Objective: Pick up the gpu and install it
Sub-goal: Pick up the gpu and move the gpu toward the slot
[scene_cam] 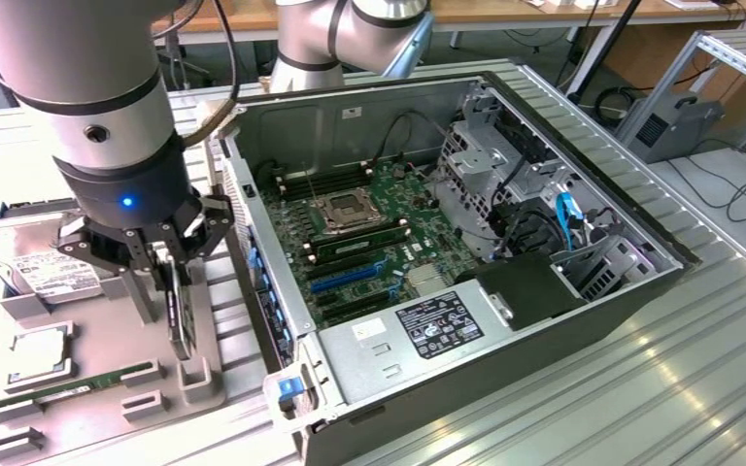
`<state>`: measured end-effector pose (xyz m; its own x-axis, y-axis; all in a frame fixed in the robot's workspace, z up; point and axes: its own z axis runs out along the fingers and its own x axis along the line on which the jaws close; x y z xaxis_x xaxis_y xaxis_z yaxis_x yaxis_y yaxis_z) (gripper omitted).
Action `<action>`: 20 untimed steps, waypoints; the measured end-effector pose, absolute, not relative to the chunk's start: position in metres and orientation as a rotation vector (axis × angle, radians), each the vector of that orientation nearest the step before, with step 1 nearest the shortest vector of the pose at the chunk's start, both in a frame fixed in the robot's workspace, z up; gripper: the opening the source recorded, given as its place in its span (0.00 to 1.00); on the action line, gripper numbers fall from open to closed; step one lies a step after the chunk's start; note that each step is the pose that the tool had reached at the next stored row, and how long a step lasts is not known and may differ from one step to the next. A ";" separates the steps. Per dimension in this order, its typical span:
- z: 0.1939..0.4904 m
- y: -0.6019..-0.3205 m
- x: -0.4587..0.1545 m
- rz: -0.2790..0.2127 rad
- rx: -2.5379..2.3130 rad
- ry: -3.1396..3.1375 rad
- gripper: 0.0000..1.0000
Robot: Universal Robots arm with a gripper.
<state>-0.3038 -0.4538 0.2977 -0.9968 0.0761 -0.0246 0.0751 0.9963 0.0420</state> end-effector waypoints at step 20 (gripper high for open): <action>0.321 -0.453 -0.304 0.064 0.118 3.112 0.26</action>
